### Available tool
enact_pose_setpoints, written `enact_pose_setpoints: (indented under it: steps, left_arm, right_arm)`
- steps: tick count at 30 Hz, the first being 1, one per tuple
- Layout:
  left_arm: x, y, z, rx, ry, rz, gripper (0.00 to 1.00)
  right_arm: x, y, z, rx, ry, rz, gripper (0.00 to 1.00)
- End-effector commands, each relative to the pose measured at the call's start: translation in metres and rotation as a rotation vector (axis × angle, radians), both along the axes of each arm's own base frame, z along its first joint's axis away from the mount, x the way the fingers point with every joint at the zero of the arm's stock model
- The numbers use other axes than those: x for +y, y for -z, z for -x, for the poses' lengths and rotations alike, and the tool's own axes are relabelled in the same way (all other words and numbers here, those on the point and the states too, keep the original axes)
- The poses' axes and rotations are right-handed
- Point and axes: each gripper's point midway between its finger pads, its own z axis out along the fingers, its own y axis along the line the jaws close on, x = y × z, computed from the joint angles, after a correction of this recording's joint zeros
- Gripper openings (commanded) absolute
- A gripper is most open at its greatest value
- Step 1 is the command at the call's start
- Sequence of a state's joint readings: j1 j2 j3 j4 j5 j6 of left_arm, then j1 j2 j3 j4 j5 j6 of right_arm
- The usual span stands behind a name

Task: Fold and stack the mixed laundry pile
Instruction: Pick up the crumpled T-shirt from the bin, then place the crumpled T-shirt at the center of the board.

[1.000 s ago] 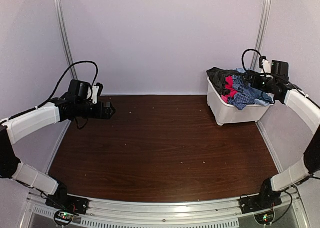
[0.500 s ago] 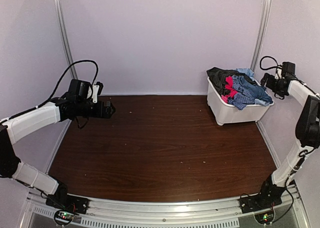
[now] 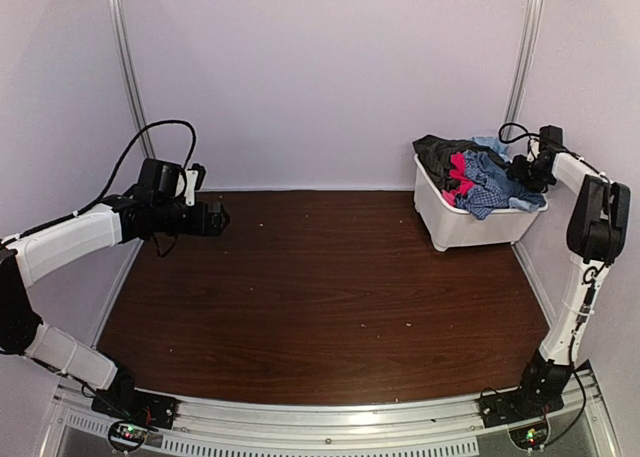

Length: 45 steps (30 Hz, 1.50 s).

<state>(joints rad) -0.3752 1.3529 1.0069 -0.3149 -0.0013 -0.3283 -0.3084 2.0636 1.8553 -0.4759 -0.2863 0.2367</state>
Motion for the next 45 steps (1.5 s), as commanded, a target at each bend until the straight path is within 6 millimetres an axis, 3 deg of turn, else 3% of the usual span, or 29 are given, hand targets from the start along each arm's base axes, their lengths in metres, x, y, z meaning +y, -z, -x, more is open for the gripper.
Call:
enact_pose_setpoints:
  steps: [1, 5, 10, 22, 26, 34, 40, 45]
  left_arm:
    - [0.005, -0.019, -0.008, -0.064, -0.042, -0.013, 0.98]
    - [0.007, -0.021, -0.007, -0.070, -0.050, -0.016, 0.98]
    - [0.004, -0.019, -0.010, -0.063, -0.045, -0.002, 0.98]
    - [0.004, -0.022, -0.011, -0.066, -0.059, 0.013, 0.98]
    - [0.004, -0.021, -0.011, -0.062, -0.063, 0.019, 0.98]
    - [0.006, -0.026, -0.012, -0.068, -0.086, 0.033, 0.98]
    - [0.006, -0.031, -0.014, -0.075, -0.108, 0.059, 0.98]
    - [0.001, -0.046, -0.013, -0.113, -0.093, 0.120, 0.98]
  right_arm:
    - [0.024, -0.005, -0.002, 0.022, -0.043, -0.006, 0.38]
    - [0.033, -0.039, 0.003, -0.033, -0.059, 0.000, 0.00]
    - [0.038, -0.092, 0.014, -0.137, -0.068, 0.013, 0.00]
    - [0.038, -0.245, 0.036, -0.453, -0.024, 0.084, 0.00]
    - [0.037, -0.282, 0.037, -0.540, -0.015, 0.095, 0.00]
    - [0.055, -0.358, 0.050, -0.753, -0.072, 0.044, 0.00]
    - [0.099, -0.393, 0.058, -0.865, -0.264, -0.123, 0.00]
    - [0.185, -0.408, 0.071, -0.899, -0.430, -0.113, 0.00]
